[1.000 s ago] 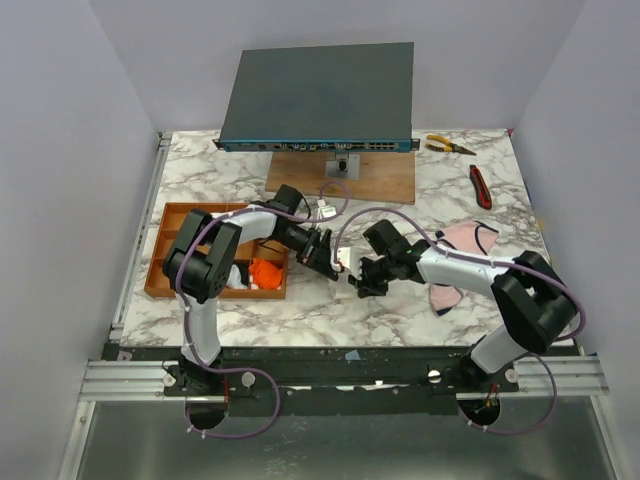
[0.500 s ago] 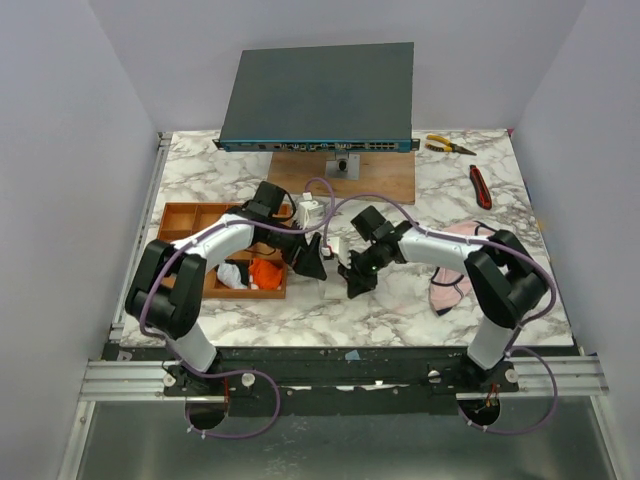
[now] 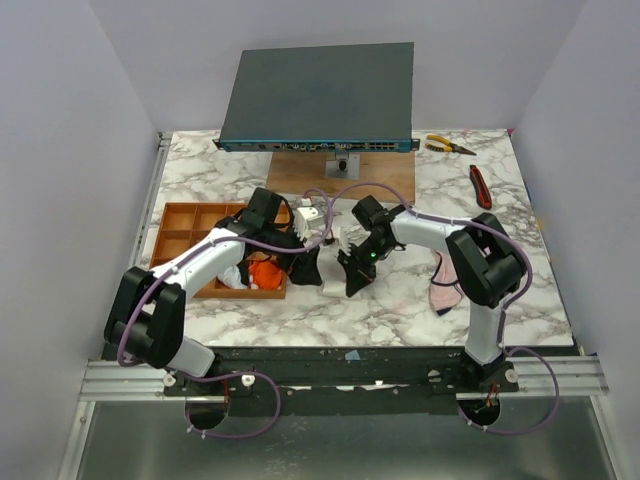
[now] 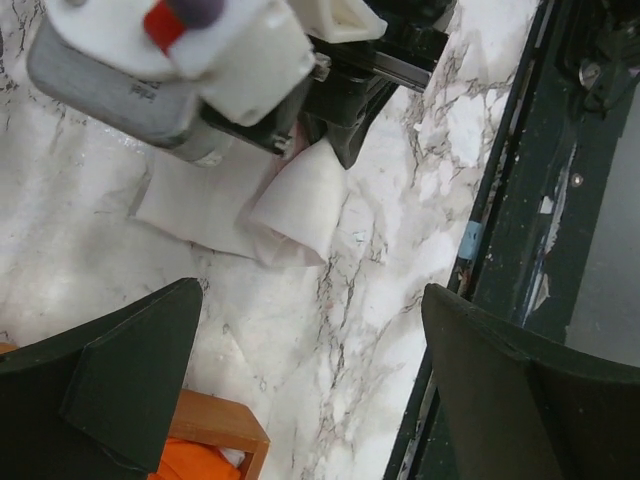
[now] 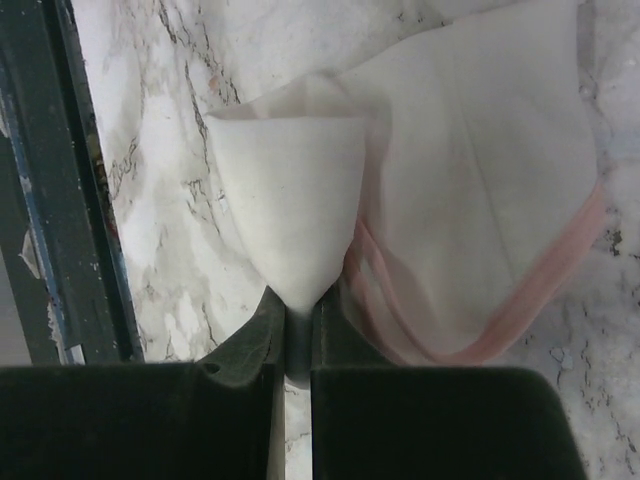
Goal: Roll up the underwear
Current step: Roll the underwear to the center of the board.
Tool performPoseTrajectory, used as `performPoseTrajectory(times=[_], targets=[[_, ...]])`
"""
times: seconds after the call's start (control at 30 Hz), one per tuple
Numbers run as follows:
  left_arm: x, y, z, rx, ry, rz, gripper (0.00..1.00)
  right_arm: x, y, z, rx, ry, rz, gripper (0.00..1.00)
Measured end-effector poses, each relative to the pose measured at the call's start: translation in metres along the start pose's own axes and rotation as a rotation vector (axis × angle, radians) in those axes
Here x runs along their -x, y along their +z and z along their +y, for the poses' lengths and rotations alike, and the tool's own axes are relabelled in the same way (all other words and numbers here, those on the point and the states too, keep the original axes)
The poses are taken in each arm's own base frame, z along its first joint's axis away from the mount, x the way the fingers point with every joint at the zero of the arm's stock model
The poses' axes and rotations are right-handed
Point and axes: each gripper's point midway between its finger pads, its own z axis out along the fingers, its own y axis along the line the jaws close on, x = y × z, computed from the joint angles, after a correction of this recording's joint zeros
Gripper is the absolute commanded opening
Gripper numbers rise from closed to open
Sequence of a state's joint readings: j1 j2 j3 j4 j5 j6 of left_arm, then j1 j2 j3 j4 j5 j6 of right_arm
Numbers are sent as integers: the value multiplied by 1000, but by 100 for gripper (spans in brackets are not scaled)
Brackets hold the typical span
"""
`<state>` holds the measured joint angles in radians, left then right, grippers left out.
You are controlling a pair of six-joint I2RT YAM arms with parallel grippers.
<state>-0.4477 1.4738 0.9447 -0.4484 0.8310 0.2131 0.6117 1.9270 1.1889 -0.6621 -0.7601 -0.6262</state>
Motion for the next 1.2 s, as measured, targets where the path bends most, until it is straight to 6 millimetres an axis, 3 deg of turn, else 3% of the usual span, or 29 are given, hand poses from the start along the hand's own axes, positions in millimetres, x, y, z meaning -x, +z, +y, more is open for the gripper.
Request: performPoseTrajectory(times=[0.3, 0.57, 0.73, 1.0, 1.2], targets=[[-11, 11, 1, 74, 104, 64, 95, 1, 2, 1, 30, 36, 12, 1], [-33, 34, -17, 103, 282, 168, 92, 3, 5, 2, 100, 79, 52, 1], [-36, 44, -23, 136, 403, 211, 91, 3, 6, 2, 153, 112, 73, 1], [-49, 72, -11, 205, 544, 345, 87, -1, 11, 10, 273, 208, 73, 1], [-52, 82, -6, 248, 598, 403, 83, -7, 9, 15, 321, 255, 74, 1]])
